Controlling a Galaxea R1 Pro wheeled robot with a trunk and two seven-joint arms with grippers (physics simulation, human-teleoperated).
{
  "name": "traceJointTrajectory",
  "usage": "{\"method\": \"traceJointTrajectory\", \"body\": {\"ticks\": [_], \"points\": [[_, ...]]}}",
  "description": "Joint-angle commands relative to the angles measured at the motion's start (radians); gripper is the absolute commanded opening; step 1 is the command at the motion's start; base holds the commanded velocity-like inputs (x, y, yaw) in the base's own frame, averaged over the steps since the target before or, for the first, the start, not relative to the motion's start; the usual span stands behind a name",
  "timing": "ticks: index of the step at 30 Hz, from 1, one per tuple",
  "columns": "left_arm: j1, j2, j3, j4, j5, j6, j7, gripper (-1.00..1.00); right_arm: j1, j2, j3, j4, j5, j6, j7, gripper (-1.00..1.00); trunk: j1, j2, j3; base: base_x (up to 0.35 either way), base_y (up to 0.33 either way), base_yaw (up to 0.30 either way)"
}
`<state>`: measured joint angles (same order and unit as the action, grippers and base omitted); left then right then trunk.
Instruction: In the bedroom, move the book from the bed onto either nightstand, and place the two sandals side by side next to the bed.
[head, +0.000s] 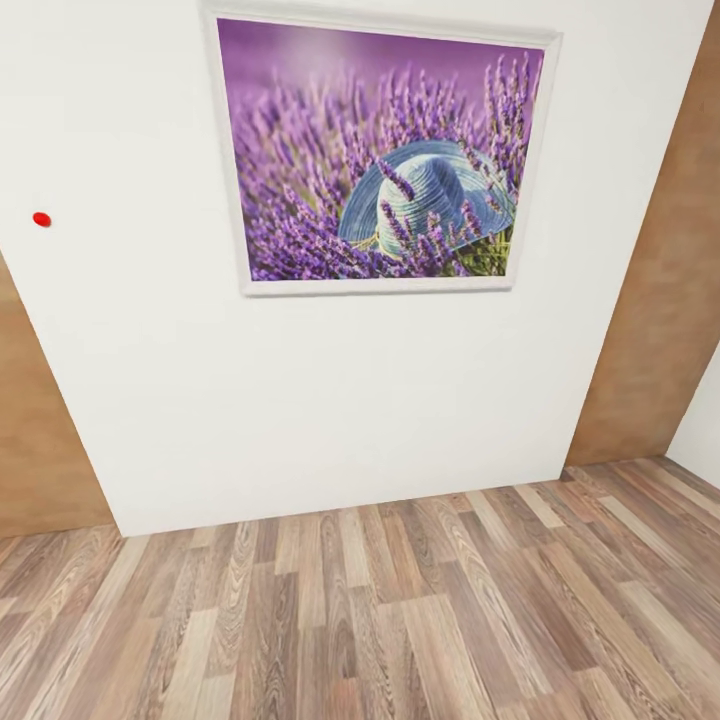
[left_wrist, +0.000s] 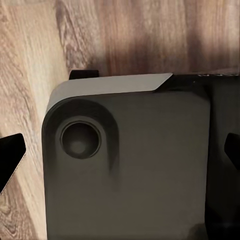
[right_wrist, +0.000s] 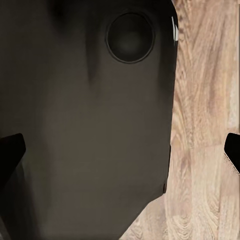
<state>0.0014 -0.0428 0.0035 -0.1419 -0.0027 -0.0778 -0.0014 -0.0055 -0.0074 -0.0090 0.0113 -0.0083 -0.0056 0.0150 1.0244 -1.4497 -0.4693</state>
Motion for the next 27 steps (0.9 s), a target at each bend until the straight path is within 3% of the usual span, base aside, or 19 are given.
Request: {"method": "traceJointTrajectory", "body": {"ticks": [1,12,27], "points": [[0.000,0.000,0.001,-0.001,-0.001,-0.002,0.000,1.00,-0.001,0.000,-0.001,0.001,-0.001,-0.001,0.002,1.00,0.001,0.000,-0.001,0.311,0.000,0.000],[0.000,0.000,0.001,-0.001,-0.002,-0.003,0.000,1.00,-0.001,0.000,-0.001,0.001,-0.001,-0.001,0.002,1.00,0.001,0.000,-0.001,0.286,0.000,0.000],[0.000,0.000,0.000,-0.001,-0.002,-0.003,0.000,1.00,-0.001,0.000,0.000,0.001,-0.002,-0.001,0.002,1.00,0.001,0.000,-0.001,0.030,0.000,-0.006]]}}
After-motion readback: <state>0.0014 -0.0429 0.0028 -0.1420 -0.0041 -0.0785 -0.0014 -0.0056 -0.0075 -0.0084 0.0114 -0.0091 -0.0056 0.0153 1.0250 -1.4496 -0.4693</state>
